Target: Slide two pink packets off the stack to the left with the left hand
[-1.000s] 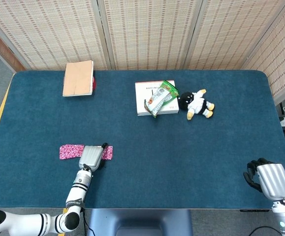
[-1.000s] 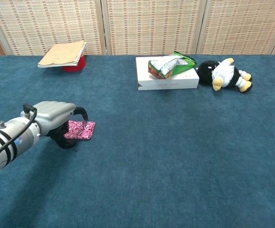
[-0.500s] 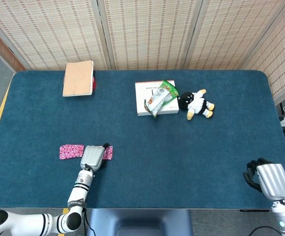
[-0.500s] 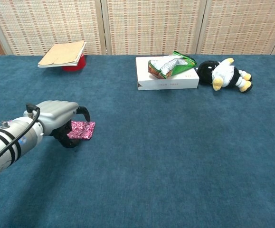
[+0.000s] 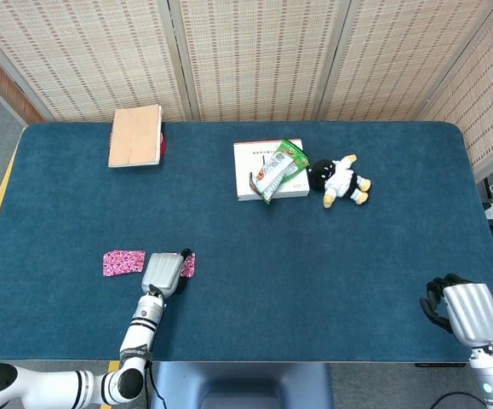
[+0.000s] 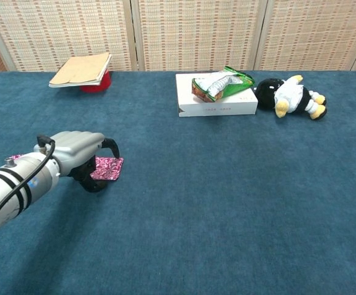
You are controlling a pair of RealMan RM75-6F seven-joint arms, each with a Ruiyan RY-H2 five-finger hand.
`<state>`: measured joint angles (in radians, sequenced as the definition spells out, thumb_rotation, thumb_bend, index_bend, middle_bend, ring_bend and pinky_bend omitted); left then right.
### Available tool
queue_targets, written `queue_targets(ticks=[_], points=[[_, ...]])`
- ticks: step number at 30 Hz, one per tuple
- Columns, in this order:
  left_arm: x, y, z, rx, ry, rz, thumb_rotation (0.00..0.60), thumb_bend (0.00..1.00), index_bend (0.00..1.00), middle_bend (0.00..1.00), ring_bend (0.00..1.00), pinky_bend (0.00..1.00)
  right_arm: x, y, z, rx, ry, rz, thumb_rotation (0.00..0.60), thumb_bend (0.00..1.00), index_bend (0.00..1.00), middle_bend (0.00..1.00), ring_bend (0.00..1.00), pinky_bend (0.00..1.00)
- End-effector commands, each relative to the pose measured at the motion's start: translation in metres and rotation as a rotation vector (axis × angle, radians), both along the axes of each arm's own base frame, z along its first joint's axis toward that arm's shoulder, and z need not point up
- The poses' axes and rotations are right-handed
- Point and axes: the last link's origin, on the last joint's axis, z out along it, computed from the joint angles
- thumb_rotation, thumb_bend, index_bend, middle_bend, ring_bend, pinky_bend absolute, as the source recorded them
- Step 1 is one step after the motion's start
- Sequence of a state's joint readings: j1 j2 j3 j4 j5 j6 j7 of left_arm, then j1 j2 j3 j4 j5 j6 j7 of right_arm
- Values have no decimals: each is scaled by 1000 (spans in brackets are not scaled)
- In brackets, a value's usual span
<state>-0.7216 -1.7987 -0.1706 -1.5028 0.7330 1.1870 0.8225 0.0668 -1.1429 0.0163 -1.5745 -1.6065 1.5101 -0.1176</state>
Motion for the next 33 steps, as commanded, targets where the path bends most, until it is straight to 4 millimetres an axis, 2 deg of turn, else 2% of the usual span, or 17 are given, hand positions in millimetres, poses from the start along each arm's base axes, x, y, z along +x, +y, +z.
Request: queue_targets(ticks=[1, 15, 33], points=[[0, 0, 0, 3, 2, -2, 600, 333, 255, 1000, 1000, 1000, 0, 0, 0, 1, 0, 0, 600, 282, 779, 675, 544, 745], [0, 0, -3, 23, 1, -1, 600, 336, 279, 1000, 1000, 1000, 0, 0, 0, 5, 0, -1, 600, 282, 778, 675, 544, 745], [-4, -6, 6, 60, -21, -40, 600, 364, 457, 1000, 1000, 1000, 0, 0, -1, 9, 2, -3, 600, 282, 779, 675, 544, 745]])
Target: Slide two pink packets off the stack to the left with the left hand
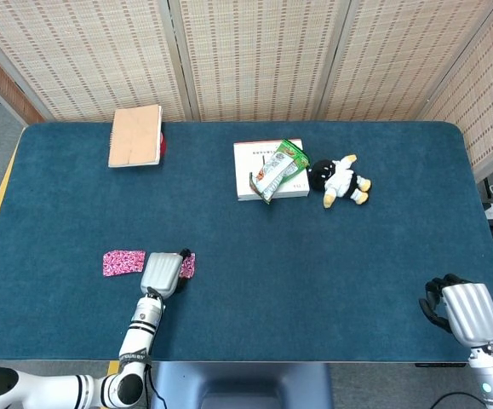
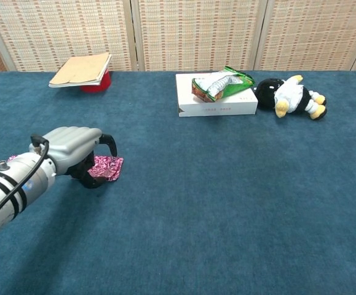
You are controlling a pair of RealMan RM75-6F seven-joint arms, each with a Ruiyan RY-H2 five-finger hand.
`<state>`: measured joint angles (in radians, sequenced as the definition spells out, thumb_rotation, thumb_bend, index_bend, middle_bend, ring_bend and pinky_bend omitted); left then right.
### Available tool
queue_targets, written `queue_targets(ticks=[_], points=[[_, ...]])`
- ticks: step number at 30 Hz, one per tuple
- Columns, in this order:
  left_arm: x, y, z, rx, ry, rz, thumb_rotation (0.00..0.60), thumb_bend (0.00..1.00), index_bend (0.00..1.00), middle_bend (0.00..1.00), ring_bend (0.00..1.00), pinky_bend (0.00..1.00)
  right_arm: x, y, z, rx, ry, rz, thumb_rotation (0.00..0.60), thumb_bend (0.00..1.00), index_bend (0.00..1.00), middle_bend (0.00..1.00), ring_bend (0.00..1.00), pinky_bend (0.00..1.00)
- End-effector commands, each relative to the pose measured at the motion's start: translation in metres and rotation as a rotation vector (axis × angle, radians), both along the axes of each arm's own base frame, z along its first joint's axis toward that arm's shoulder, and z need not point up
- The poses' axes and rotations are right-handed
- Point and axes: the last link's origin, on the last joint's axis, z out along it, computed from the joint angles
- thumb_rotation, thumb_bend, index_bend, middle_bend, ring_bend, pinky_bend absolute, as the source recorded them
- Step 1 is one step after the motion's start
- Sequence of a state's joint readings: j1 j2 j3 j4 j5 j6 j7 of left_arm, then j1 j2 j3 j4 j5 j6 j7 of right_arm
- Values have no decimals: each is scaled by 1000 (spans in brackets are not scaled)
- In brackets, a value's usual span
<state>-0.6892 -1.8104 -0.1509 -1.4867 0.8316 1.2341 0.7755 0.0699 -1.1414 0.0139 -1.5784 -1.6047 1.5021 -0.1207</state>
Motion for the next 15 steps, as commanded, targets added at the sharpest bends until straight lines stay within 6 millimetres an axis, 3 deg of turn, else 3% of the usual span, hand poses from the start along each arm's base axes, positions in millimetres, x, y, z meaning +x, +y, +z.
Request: queue_targets(ticks=[1, 8, 15], points=[[-3, -2, 4, 5, 1, -4, 600, 365, 458, 1000, 1000, 1000, 0, 0, 0, 2, 1, -1, 600, 282, 779, 675, 544, 745], [-15, -9, 19, 26, 15, -21, 600, 364, 462, 1000, 1000, 1000, 0, -1, 0, 4, 0, -4, 600, 282, 779, 675, 544, 745], [-40, -27, 49, 67, 58, -32, 600, 365, 463, 1000, 1000, 1000, 0, -1, 0, 5, -1, -5, 600, 282, 778, 675, 544, 745]])
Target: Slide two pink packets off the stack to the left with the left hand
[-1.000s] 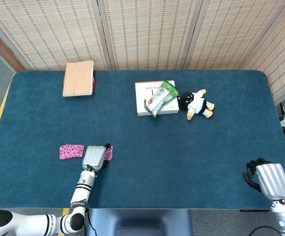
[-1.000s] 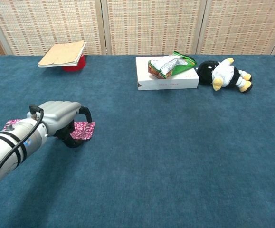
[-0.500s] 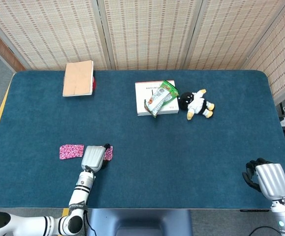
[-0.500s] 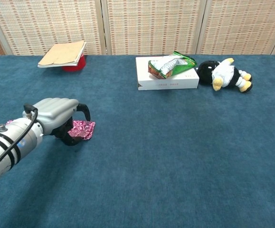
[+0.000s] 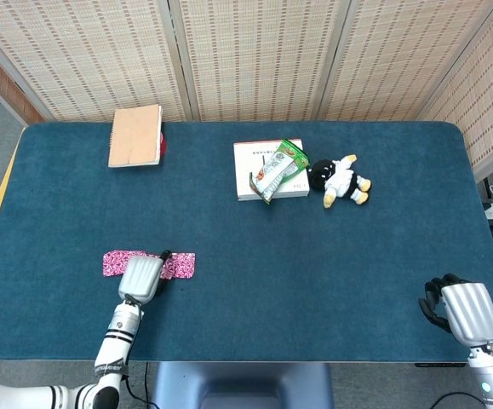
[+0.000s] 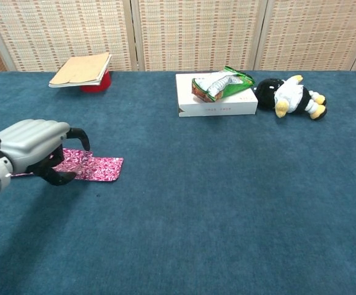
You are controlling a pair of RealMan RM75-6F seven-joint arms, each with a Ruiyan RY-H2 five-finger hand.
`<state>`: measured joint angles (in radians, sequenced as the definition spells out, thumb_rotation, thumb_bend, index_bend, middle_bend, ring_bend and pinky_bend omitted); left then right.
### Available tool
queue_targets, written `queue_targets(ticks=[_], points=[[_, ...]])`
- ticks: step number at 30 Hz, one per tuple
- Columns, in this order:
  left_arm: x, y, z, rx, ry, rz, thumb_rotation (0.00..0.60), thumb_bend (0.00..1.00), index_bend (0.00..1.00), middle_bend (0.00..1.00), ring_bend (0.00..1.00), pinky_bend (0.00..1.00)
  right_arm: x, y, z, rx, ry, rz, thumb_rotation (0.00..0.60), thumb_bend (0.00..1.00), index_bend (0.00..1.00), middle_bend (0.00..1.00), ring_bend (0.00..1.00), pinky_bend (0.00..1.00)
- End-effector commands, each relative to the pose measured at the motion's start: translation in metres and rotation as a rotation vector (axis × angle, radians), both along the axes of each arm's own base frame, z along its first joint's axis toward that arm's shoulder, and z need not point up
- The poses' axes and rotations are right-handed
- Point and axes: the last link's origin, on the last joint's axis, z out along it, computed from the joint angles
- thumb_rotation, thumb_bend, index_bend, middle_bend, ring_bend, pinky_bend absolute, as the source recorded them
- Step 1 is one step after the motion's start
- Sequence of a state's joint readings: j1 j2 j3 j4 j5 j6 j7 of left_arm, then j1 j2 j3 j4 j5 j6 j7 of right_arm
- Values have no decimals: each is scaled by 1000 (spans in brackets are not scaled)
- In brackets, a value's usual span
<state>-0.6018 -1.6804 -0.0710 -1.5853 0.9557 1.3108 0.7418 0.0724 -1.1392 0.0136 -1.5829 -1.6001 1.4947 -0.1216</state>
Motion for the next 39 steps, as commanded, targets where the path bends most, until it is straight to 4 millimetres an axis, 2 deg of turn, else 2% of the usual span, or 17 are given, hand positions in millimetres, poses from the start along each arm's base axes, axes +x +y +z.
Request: queue_targets(ticks=[1, 8, 15, 22, 32, 39], points=[[-15, -12, 15, 15, 24, 6, 600, 366, 463, 1000, 1000, 1000, 0, 0, 0, 1, 0, -2, 600, 282, 779, 675, 544, 745], [-58, -45, 41, 0, 71, 85, 600, 365, 464, 1000, 1000, 1000, 1, 1, 0, 4, -3, 1, 600, 282, 779, 675, 544, 745], [-89, -54, 45, -11, 77, 162, 600, 365, 464, 1000, 1000, 1000, 0, 0, -2, 4, 1, 0, 600, 282, 779, 675, 544, 745], [-97, -56, 41, -11, 101, 161, 600, 363, 430, 1000, 1000, 1000, 0, -1, -3, 9, 6, -7, 600, 283, 778, 675, 544, 745], [-94, -57, 40, -10, 97, 167, 600, 344, 254, 1000, 1000, 1000, 0, 0, -2, 7, 3, -3, 600, 282, 779, 675, 544, 745], [-95, -59, 40, -18, 109, 181, 600, 343, 206, 1000, 1000, 1000, 0, 0, -2, 7, 3, -4, 600, 282, 778, 675, 544, 745]])
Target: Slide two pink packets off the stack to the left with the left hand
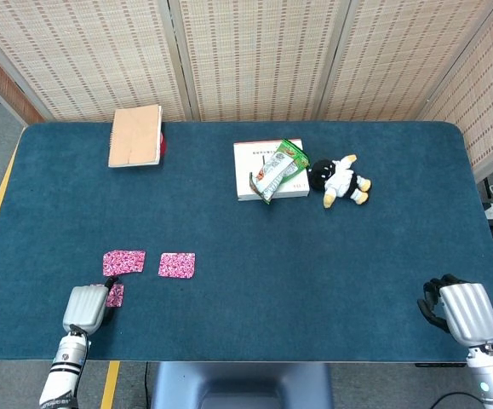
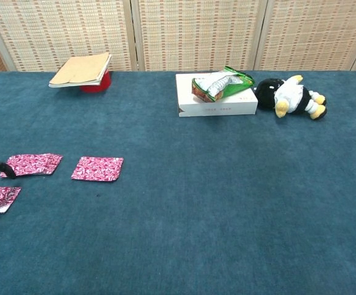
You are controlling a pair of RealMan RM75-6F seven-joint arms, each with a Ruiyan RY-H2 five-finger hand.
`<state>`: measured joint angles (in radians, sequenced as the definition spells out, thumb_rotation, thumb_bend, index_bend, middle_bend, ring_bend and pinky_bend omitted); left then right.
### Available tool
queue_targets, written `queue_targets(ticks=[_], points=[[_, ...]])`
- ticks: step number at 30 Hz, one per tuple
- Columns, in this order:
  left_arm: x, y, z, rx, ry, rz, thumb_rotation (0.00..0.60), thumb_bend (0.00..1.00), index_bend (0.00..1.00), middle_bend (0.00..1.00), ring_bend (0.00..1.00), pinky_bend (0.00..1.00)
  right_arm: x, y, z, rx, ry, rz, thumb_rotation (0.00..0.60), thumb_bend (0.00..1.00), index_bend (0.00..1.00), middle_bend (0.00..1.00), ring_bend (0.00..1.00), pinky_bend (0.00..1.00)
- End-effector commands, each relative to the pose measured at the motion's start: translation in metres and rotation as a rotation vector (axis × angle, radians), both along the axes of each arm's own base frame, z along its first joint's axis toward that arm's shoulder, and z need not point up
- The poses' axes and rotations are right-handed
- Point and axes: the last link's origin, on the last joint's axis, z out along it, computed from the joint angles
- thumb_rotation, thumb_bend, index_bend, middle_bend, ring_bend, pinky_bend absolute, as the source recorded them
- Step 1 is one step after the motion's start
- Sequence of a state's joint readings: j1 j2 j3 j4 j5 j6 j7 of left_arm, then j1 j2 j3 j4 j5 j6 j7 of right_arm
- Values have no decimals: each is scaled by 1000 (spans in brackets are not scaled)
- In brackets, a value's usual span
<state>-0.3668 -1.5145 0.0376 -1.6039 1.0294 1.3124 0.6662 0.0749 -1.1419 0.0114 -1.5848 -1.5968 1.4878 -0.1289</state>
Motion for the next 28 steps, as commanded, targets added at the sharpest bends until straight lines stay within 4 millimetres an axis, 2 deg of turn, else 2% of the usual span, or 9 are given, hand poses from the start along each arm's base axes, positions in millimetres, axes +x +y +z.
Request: queue_targets(ticks=[1, 5, 11, 13, 15, 17, 18, 21, 28], points=[[0, -1, 1, -3, 0, 3, 600, 343, 205, 1000, 1000, 1000, 0, 0, 0, 0, 0, 0, 600, 282, 779, 675, 544, 745], [4, -3, 9, 0, -30, 1, 600, 335, 216, 1000, 1000, 1000, 0, 0, 0, 0, 0, 1, 600, 282, 779, 675, 544, 745], [18, 2, 47, 69, -150, -110, 600, 331, 343, 951, 986, 993, 0, 1, 0, -4, -1, 1, 600, 282, 778, 675, 544, 745], [16, 3, 59, 80, -189, -141, 600, 329, 345, 845, 911, 917, 0, 1, 1, -6, -1, -1, 600, 282, 779, 675, 544, 745], [10, 2, 69, 81, -211, -179, 600, 328, 326, 714, 775, 757, 0, 0, 1, -11, 2, -4, 600, 282, 779, 675, 544, 745], [1, 1, 79, 86, -227, -230, 600, 326, 263, 536, 563, 491, 0, 0, 2, -19, 7, -6, 600, 282, 778, 675, 544, 745], [-3, 0, 83, 89, -234, -251, 600, 325, 245, 484, 494, 421, 0, 0, 2, -24, 10, -7, 600, 282, 778, 675, 544, 745], [-18, -7, 91, 85, -261, -276, 600, 327, 226, 396, 388, 344, -1, 2, 3, -39, 21, -11, 600, 282, 779, 675, 543, 745], [-41, -20, 99, 102, -294, -214, 600, 356, 210, 385, 380, 302, 0, 4, 3, -67, 25, -6, 600, 282, 778, 675, 541, 745]])
